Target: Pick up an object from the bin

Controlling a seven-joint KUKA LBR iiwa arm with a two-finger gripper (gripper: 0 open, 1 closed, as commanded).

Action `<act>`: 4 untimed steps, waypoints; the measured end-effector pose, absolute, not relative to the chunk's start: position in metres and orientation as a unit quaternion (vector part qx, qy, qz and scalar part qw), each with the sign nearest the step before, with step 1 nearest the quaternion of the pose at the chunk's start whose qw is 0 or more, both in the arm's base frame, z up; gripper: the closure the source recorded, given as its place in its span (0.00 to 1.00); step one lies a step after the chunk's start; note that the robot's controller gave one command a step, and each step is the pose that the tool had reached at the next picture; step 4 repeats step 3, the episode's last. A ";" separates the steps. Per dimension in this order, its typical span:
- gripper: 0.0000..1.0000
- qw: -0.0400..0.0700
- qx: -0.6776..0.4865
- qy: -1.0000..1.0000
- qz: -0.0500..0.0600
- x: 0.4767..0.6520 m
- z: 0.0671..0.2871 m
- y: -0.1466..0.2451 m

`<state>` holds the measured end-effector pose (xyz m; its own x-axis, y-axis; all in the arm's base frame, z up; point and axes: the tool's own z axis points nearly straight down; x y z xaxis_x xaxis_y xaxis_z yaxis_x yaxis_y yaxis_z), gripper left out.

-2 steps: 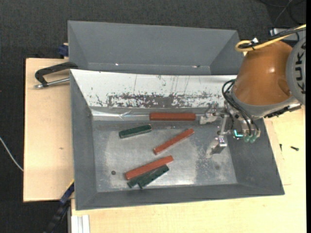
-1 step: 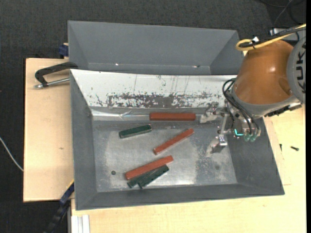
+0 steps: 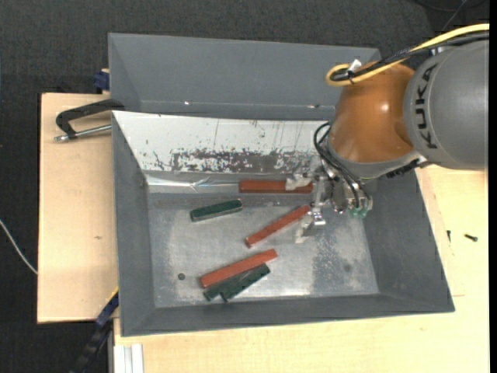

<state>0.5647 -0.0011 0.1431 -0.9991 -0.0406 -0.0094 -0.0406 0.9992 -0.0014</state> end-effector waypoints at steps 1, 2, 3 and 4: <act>1.00 -0.001 -0.083 0.997 0.001 0.580 0.077 -0.041; 1.00 -0.001 -0.083 0.997 0.001 0.580 0.077 -0.041; 1.00 0.008 -0.083 0.997 0.000 0.599 0.272 -0.021; 1.00 0.008 -0.083 0.997 0.000 0.599 0.272 -0.021</act>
Offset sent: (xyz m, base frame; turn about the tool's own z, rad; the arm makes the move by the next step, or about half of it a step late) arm 0.0000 0.0000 0.0000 0.0000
